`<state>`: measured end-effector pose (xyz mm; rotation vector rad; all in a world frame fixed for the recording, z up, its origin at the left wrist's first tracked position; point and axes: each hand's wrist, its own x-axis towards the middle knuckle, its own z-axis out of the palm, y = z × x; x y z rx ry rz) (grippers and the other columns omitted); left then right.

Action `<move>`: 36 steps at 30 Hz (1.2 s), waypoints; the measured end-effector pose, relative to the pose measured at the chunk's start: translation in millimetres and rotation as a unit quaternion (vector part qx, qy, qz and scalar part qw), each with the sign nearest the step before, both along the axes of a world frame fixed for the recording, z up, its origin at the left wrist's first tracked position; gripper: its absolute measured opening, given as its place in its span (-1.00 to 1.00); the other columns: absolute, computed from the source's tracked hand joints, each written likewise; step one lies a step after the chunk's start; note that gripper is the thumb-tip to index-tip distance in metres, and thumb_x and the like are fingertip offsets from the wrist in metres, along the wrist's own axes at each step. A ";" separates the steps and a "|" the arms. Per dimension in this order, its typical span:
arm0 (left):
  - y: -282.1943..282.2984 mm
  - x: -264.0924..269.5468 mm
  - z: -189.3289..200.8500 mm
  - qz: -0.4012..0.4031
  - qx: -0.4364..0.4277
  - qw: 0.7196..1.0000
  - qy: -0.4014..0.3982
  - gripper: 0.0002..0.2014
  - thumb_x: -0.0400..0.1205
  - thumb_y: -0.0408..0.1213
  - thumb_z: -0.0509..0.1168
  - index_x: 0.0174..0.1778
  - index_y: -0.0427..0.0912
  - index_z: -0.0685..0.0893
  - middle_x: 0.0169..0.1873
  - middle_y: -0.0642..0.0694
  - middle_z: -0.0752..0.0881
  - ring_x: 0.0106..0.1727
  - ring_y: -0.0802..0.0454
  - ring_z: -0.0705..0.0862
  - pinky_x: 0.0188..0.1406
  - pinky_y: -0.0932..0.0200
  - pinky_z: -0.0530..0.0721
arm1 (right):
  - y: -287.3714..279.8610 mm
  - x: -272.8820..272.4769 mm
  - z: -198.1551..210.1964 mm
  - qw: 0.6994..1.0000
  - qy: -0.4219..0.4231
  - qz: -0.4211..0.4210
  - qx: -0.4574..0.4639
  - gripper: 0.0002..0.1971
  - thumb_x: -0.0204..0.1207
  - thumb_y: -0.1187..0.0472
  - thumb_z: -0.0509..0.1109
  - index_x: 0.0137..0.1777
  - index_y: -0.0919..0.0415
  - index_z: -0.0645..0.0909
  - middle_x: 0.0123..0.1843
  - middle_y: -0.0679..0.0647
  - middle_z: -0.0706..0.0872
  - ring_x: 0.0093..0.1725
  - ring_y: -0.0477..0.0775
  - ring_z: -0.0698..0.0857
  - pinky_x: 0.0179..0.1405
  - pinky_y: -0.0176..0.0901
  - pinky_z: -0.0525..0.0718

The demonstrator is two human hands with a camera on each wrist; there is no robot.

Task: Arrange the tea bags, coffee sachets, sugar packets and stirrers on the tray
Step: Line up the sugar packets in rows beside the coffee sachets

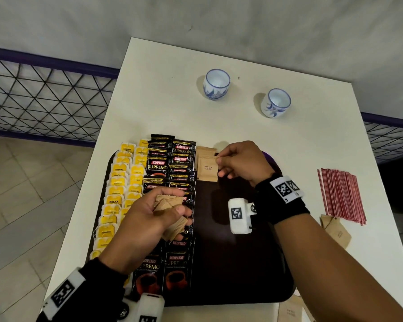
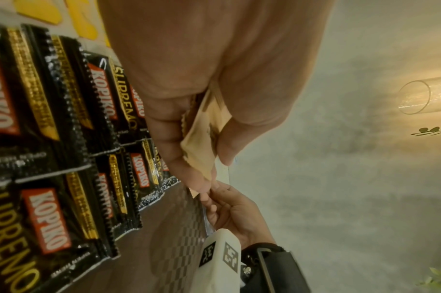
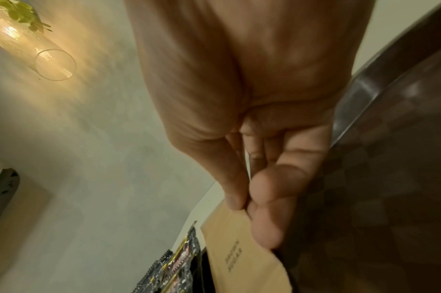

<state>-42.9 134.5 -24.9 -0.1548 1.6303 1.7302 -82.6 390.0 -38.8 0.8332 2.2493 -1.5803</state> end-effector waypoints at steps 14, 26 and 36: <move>2.2 2.8 0.5 -0.007 -0.008 1.000 -0.006 -0.77 0.67 -0.50 0.37 0.19 -0.16 0.70 -0.12 -0.29 0.86 -0.11 -0.21 0.88 -0.29 -0.14 0.83 | -10.4 -3.6 -8.4 1.000 0.012 -0.021 0.020 -0.94 0.51 0.44 0.50 -0.12 0.36 0.67 -0.35 0.26 0.75 -0.44 0.18 0.80 -0.59 -0.20 0.65; 2.1 4.3 -0.3 -0.011 -0.013 1.000 -0.002 -0.76 0.67 -0.51 0.37 0.20 -0.16 0.69 -0.12 -0.29 0.86 -0.09 -0.24 0.88 -0.27 -0.18 0.84 | -14.5 -5.7 -11.7 0.997 0.024 -0.037 0.070 -0.95 0.52 0.45 0.41 -0.14 0.34 0.64 -0.35 0.25 0.77 -0.43 0.16 0.83 -0.58 -0.20 0.67; 2.3 3.7 -2.3 -0.009 -0.003 1.000 -0.006 -0.76 0.66 -0.50 0.38 0.19 -0.16 0.70 -0.12 -0.29 0.86 -0.10 -0.22 0.88 -0.28 -0.15 0.84 | -17.5 -5.4 -14.1 0.994 0.036 -0.048 0.088 -0.95 0.49 0.46 0.37 -0.13 0.37 0.65 -0.35 0.26 0.80 -0.42 0.17 0.83 -0.52 -0.15 0.74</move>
